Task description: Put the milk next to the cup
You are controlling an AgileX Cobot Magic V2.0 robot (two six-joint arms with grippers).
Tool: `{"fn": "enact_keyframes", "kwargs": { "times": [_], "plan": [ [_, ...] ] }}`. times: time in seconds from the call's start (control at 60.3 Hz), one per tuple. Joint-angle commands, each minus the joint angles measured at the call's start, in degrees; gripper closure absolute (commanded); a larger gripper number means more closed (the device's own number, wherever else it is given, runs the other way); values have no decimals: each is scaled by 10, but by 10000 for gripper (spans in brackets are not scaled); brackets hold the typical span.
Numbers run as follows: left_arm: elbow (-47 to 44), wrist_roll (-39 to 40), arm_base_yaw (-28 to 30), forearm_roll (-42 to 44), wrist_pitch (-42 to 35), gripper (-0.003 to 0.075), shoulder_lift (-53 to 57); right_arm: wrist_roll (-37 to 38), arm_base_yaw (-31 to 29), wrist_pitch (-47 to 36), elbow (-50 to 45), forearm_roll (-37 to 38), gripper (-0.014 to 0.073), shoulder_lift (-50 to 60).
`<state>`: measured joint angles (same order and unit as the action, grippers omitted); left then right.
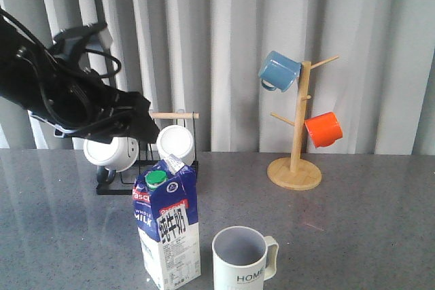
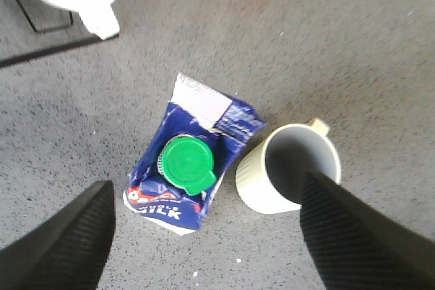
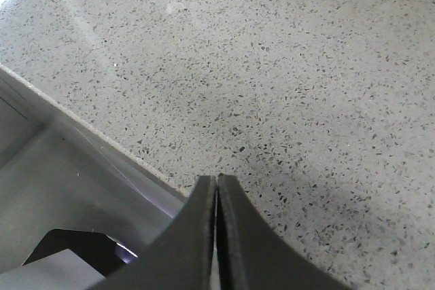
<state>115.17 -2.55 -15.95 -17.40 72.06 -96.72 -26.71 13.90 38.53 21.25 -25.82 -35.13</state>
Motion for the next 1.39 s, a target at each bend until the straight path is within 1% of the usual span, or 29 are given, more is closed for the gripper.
{"fn": "enact_keyframes", "kwargs": {
  "times": [0.0, 0.099, 0.166, 0.298, 0.365, 0.415, 0.431, 0.531, 0.614, 0.68, 0.829, 0.962, 1.177, 1.376],
  "plan": [
    [12, 2, -2, -15, -4, 188, 62, -2, -4, -40, 14, -7, 598, 0],
    [12, 2, -2, -15, -4, 235, 100, -2, -4, -51, 14, -7, 598, 0],
    [12, 2, -2, -12, -4, 297, 133, -2, -4, -55, 14, -7, 598, 0],
    [12, 2, -2, 20, -4, 507, 196, 0, -4, -61, 14, -7, 598, 0],
    [7, -8, -2, 53, -4, 642, 232, 5, -4, -71, 14, -7, 598, 0],
    [-3, -10, -2, 76, -4, 720, 260, 12, -4, -81, 14, -7, 598, 0],
    [-13, -10, -2, 90, -4, 729, 272, 15, -4, -86, 14, -7, 598, 0],
    [-64, -9, -2, 127, -4, 728, 326, 20, -4, -113, 14, -7, 598, 0],
    [-130, -7, -2, 149, -12, 728, 385, 20, -4, -116, 14, -7, 598, 0],
    [-185, -3, -2, 155, -34, 728, 423, 20, -4, -115, 14, -7, 598, 0],
    [-316, 8, -2, 154, -112, 727, 520, 20, -4, -115, 14, -7, 598, 0],
    [-400, 8, -2, 147, -138, 727, 578, 20, -4, -115, 14, -7, 598, 0],
    [-492, 8, -2, 145, -137, 727, 630, 20, -4, -115, 14, -7, 598, 0],
    [-526, 7, -2, 146, -131, 727, 634, 20, -4, -115, 14, -7, 598, 0]
  ]
}}
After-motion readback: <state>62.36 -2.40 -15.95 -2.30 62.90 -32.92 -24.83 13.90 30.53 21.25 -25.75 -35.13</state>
